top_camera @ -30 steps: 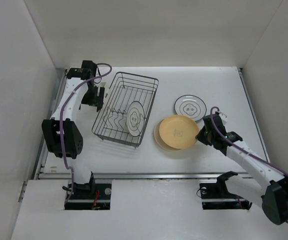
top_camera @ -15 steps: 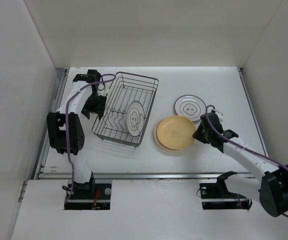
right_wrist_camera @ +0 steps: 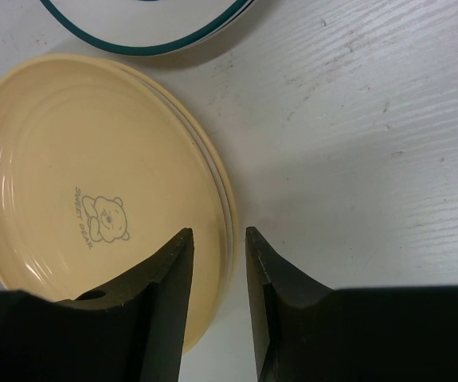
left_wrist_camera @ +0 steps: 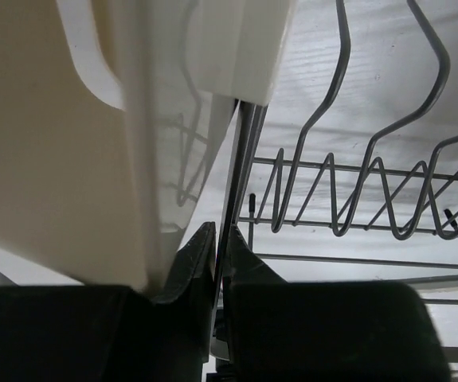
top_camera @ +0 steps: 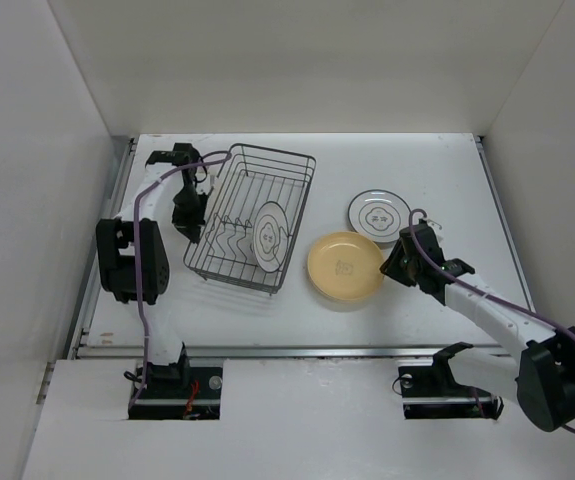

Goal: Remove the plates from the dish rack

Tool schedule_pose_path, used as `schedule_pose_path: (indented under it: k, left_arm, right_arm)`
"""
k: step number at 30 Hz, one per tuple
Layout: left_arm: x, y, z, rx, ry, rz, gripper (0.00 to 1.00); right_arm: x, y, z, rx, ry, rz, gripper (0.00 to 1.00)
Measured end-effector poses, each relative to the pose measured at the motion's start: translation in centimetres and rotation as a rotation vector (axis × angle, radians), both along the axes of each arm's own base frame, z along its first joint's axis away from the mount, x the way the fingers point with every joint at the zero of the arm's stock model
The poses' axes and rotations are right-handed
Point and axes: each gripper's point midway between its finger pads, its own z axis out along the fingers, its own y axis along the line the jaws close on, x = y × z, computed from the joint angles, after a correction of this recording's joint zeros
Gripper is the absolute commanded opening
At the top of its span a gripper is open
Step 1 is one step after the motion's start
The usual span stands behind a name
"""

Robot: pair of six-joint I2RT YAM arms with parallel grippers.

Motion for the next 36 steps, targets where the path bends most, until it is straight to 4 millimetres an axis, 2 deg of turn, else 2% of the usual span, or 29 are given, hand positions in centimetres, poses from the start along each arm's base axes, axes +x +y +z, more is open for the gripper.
schedule_pose_path:
  k: [4,12,18,19,21,22,24,26,30,33,36]
  left_arm:
    - [-0.4,0.4,0.1,-0.021,-0.021,0.048,0.00]
    - [-2.6,2.4,0.2,-0.010,-0.007,0.211,0.00]
    - [-2.7,2.5,0.2,-0.003,-0.003,0.225,0.00]
    - [-2.7,2.5,0.2,-0.003,-0.003,0.226,0.06]
    - [-2.7,2.5,0.3,-0.004,-0.002,0.230,0.48]
    - [-2.6,2.5,0.5,-0.004,-0.004,0.236,0.79]
    - [-2.4,2.5,0.8,-0.006,-0.013,0.251,0.94]
    - [-2.0,2.6,1.3,-0.008,-0.034,0.255,1.00]
    - [-1.9,2.6,3.1,-0.013,-0.079,0.254,1.00]
    - [-1.4,2.6,6.1,-0.012,-0.183,0.246,1.00]
    - [-0.7,2.1,10.5,0.005,-0.357,0.215,1.00]
  right_arm:
    - [0.0,0.1,0.1,0.003,-0.003,0.002,0.38]
    - [0.6,0.5,1.2,0.013,-0.027,0.008,0.38]
    - [0.8,0.7,1.6,0.021,-0.035,0.013,0.38]
    - [0.8,0.7,1.6,0.022,-0.034,0.014,0.38]
    - [0.8,0.8,1.6,0.022,-0.034,0.014,0.38]
    - [0.8,0.8,1.6,0.022,-0.033,0.014,0.38]
    - [0.8,0.8,1.6,0.023,-0.033,0.015,0.42]
    - [0.8,0.8,1.6,0.023,-0.032,0.016,0.42]
    - [0.8,0.8,1.7,0.023,-0.032,0.017,0.42]
    - [1.1,0.9,2.3,0.025,-0.044,0.020,0.42]
    - [1.6,1.1,3.0,0.027,-0.060,0.026,0.42]
